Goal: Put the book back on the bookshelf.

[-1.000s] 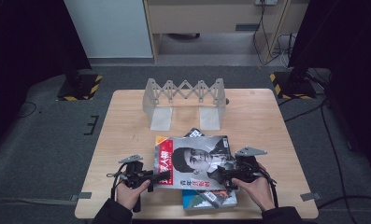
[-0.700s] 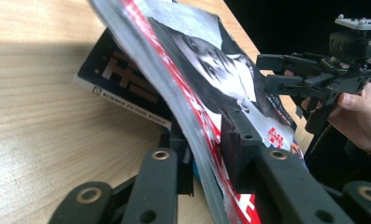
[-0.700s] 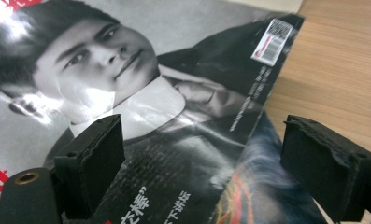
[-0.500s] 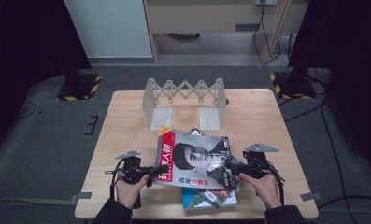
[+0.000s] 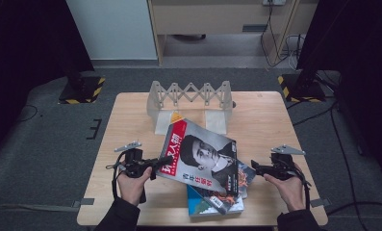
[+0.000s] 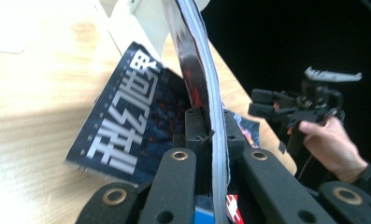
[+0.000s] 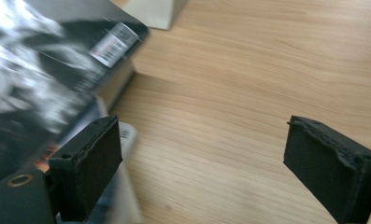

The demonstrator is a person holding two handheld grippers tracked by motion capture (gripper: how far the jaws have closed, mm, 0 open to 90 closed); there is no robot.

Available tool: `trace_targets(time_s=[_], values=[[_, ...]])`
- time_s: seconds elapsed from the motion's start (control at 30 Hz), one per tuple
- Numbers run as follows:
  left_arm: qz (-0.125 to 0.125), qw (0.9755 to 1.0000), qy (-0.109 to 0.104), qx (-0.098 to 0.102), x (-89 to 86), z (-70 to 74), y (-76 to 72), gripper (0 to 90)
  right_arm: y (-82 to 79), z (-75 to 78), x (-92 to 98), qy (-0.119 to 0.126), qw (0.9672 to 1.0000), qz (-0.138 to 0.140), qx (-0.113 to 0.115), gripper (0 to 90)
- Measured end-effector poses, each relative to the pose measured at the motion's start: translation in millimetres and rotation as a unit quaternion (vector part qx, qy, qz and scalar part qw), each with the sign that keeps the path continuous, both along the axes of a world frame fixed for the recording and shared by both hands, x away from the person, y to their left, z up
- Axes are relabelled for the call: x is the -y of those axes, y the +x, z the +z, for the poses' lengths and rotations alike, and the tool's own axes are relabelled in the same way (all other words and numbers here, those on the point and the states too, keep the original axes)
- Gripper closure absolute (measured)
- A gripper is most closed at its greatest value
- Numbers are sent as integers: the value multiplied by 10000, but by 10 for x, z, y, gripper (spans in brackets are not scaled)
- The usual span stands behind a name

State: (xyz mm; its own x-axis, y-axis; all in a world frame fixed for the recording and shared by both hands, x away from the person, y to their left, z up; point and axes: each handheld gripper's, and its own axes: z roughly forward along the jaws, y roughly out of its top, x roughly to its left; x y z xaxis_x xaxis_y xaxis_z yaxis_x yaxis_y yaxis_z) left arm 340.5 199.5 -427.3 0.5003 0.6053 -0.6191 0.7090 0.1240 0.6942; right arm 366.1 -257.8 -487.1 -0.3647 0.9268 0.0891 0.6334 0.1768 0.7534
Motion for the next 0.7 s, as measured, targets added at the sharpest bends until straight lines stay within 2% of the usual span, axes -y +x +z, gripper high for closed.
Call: trace_targets(time_s=[0.1, 0.3, 0.57, 0.7], values=[[46, 9998, -160, 82, -9, 76, 37, 859, 17, -48, 81, -175, 9998, -69, -94, 113], [63, 9994, -236, 245, -2, 235, 79, 860, 46, -124, 216, -373, 9990, -206, -168, 113], [56, 9981, -370, 491, 34, 513, 145, 861, 93, -236, 279, -580, 9975, -197, -354, 112], [70, 9973, -271, 672, 69, 668, 150, 860, 120, -292, 291, -631, 9968, -184, -456, 112]])
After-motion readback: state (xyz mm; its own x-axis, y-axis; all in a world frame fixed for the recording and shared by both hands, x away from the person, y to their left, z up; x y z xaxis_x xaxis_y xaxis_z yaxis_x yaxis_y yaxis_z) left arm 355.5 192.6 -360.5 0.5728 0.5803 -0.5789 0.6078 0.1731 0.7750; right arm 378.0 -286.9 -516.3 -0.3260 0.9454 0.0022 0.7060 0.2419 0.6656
